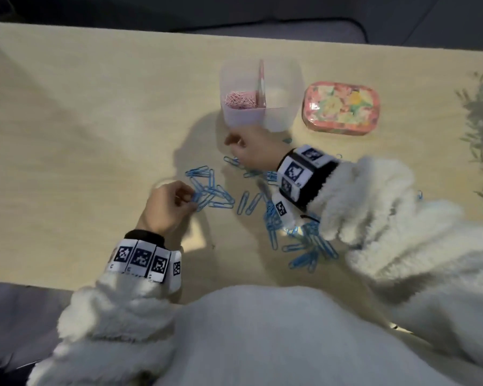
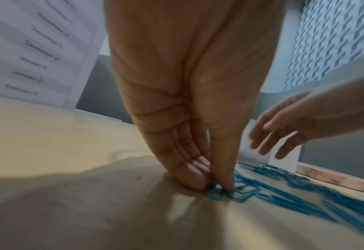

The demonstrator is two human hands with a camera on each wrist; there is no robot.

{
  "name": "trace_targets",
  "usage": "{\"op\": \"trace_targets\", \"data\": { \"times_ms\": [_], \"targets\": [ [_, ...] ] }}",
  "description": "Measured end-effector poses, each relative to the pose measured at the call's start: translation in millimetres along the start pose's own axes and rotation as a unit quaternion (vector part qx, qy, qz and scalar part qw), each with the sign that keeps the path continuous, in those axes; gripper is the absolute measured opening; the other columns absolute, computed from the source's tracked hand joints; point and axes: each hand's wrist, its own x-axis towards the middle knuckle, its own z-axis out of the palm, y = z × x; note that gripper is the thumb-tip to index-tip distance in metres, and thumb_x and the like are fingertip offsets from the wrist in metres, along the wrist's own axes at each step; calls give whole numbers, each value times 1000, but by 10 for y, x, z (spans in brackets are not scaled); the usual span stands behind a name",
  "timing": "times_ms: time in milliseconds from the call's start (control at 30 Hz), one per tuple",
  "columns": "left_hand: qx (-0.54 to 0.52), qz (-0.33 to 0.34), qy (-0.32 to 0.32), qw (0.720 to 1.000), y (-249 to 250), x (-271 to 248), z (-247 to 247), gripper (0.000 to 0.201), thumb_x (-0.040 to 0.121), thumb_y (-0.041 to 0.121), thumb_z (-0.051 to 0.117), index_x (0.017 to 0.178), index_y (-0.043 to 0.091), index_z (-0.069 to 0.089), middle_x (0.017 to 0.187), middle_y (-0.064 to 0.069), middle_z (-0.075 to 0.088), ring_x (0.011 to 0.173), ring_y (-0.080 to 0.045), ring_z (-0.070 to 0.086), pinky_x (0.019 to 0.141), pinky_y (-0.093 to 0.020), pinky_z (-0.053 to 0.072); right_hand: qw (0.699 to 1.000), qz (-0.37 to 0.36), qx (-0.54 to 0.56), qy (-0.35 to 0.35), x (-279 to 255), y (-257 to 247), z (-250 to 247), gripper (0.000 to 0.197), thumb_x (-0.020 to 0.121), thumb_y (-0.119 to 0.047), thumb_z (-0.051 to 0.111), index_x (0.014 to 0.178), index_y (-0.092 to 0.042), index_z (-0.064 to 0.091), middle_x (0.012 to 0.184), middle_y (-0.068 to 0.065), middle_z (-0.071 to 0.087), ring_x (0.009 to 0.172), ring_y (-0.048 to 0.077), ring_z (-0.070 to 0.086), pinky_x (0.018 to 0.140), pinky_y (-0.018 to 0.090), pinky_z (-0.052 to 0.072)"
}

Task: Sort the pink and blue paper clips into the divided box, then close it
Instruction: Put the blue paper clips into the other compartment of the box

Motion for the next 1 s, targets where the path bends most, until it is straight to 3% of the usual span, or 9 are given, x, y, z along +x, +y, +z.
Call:
{"op": "trace_targets", "data": {
  "times_ms": [67, 133, 267, 367, 500, 600, 700, 800, 1000],
  "targets": [
    [27, 36, -14, 999, 98, 24, 81, 20, 73, 2, 71, 92, 6, 66, 81, -4, 60, 65, -7, 55, 64, -14, 39, 990, 14, -137, -19, -11, 99, 244, 35, 93, -19, 42, 125, -7, 49, 129, 15, 52, 115, 32, 48, 97, 40, 40],
    [70, 66, -5, 995, 159, 41, 128, 30, 73, 13, 73, 102, 9, 64, 97, -8, 57, 81, -17, 56, 77, -23, 42, 978, -4, -211, 6, -104, 151, 457, 37, 94, -22, 39, 128, -9, 46, 135, 13, 47, 120, 34, 43, 99, 43, 37],
    [141, 54, 26, 988, 135, 72, 122, 75, 64, 31, 81, 129, 12, 47, 120, -20, 46, 109, -34, 48, 100, -42, 41, 973, -94, -209, -6, -442, 338, 608, 32, 92, -19, 42, 120, -13, 55, 133, 6, 52, 121, 28, 48, 100, 41, 34],
    [129, 46, -5, 991, 156, 75, 143, 74, 64, 36, 79, 127, 10, 50, 116, -19, 47, 104, -34, 54, 98, -41, 45, 992, -94, -72, 40, -559, 556, 392, 31, 84, -14, 44, 106, -10, 66, 113, 11, 66, 108, 30, 58, 95, 42, 43],
    [79, 74, -39, 993, 399, 75, 311, 46, 76, 26, 67, 118, 10, 56, 108, -14, 51, 86, -25, 59, 90, -37, 50, 989, 38, -18, 145, -529, 858, 38, 25, 85, -17, 51, 105, -11, 63, 106, 14, 65, 104, 32, 54, 90, 42, 44],
    [89, 95, -86, 988, 544, 111, 414, 41, 80, 22, 68, 118, 9, 55, 109, -11, 48, 88, -20, 54, 93, -35, 47, 992, 39, -96, 68, -549, 886, 57, 28, 84, -37, 54, 102, -16, 57, 115, 8, 57, 111, 32, 48, 93, 42, 41],
    [158, 123, -95, 975, 585, 142, 398, 62, 69, 35, 77, 121, 13, 53, 120, -14, 43, 111, -27, 44, 100, -36, 35, 990, 2, -140, 7, -662, 824, 199, 57, 82, -49, 58, 126, -14, 49, 141, 10, 42, 129, 31, 35, 109, 40, 30],
    [218, 136, -110, 960, 615, 135, 400, 71, 70, 36, 75, 130, 13, 45, 128, -14, 41, 117, -30, 38, 102, -37, 31, 982, -27, -187, -5, -779, 734, 340, 81, 74, -55, 64, 137, -13, 37, 145, 9, 37, 130, 31, 32, 110, 41, 29],
    [165, 145, -122, 968, 785, 142, 538, 43, 77, 17, 69, 116, 6, 55, 108, -17, 53, 100, -31, 56, 87, -37, 42, 981, 1, -191, 18, -750, 541, 422, 50, 84, -28, 60, 130, -18, 46, 128, 7, 48, 117, 30, 40, 97, 43, 39]
  ]
}}
